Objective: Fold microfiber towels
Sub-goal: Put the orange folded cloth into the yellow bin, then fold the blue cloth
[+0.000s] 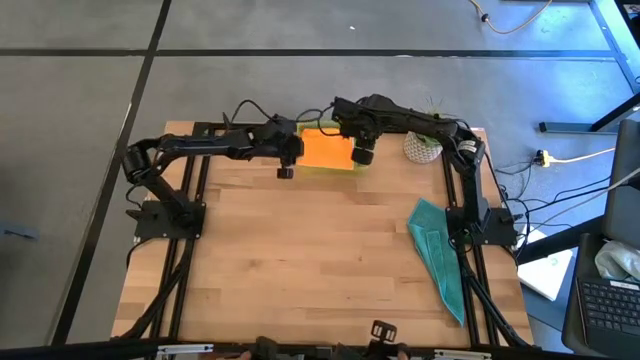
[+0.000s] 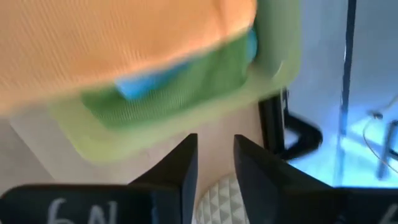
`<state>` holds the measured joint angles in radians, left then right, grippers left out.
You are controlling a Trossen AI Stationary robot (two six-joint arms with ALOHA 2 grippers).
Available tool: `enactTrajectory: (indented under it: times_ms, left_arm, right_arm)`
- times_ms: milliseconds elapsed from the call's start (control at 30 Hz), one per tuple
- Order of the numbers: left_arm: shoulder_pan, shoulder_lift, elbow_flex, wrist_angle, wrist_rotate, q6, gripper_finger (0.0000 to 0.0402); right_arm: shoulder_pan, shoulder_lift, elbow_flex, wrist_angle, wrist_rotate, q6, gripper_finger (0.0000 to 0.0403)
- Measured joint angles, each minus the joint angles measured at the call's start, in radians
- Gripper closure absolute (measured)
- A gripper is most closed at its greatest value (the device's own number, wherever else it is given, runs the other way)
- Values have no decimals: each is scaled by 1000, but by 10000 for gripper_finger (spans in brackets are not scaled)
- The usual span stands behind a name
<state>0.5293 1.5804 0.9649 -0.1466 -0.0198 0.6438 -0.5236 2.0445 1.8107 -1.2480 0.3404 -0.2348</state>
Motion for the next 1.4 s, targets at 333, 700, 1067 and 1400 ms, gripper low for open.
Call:
enactTrajectory:
  times_ms: [333, 700, 1067, 1400]
  left_arm:
    - [106, -214, 0, -95, -31, -118, 298]
    - [142, -361, -35, -165, 155, -200, 301]
    - [129, -371, -93, -145, 169, -196, 301]
    - [129, -371, -93, -153, 168, -197, 301]
  right_arm:
    - [-4, 2, -56, 421, -464, -153, 339]
    - [-57, 128, -84, 508, -465, -137, 351]
    - [-99, 131, -84, 588, -382, -159, 351]
    - [-70, 15, -71, 570, -373, -109, 350]
